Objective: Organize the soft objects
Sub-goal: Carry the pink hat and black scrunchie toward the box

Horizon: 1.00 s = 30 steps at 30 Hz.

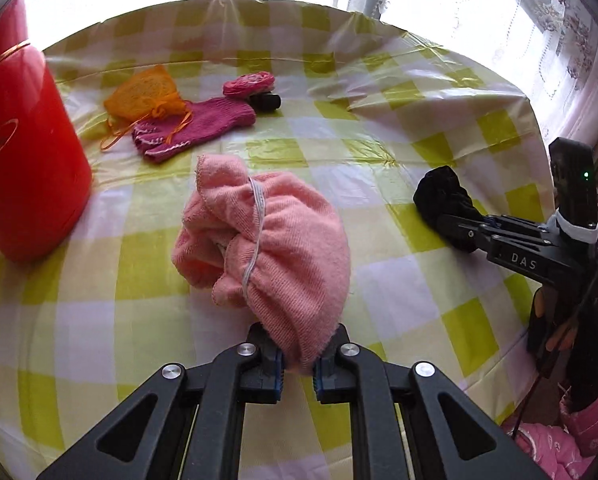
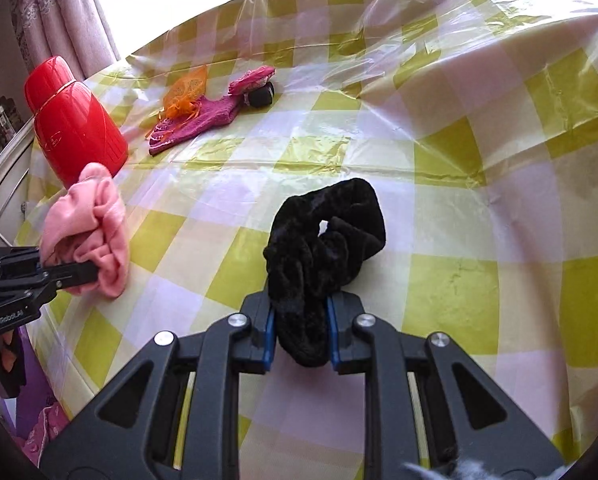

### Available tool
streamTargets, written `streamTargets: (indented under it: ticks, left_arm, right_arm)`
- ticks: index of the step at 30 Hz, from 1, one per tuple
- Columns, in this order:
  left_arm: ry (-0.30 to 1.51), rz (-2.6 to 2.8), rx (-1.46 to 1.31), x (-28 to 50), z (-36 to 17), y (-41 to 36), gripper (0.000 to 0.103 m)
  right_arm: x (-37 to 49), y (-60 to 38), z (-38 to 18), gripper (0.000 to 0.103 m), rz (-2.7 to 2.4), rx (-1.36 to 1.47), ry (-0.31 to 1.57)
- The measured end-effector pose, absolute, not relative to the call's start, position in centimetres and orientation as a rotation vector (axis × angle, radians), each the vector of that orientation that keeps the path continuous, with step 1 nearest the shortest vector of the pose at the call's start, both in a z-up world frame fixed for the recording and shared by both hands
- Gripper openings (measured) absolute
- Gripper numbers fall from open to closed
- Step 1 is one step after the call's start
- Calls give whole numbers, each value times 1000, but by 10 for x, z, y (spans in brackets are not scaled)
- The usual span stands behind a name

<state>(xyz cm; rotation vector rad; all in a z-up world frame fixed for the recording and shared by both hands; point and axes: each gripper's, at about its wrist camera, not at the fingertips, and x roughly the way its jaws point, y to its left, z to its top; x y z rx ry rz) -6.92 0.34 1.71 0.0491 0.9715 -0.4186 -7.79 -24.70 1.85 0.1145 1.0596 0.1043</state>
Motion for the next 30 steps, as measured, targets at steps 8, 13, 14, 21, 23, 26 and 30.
streamTargets:
  ticks: [8,13,14,21,23,26,30]
  left_arm:
    - [884,-389,77,-91,30,-12,11]
    - [764,-347,101,-118,61,-2,11]
    - [738,-334,96,-124,68,1,11]
    - [523,-277,104,-167,119,18,11]
    - [460,-274,114,-179,134,20,11]
    - [387,-269,121,-192,150,24,11]
    - [369,-277,117,-198,160,27,12]
  right_arm:
    - [-93,-243,35,23,32,102,988]
    - [-129,-222,76,23,25,126,867]
    - [-136,-216,86,23,32,112,838]
    - [-177,-172,159,23,50,-39,645]
    - [-185,-164,176,23,54,-67,608]
    - [-194,-158,192,23,51,-95,570]
    - [-198,-158,201,23,48,-81,568]
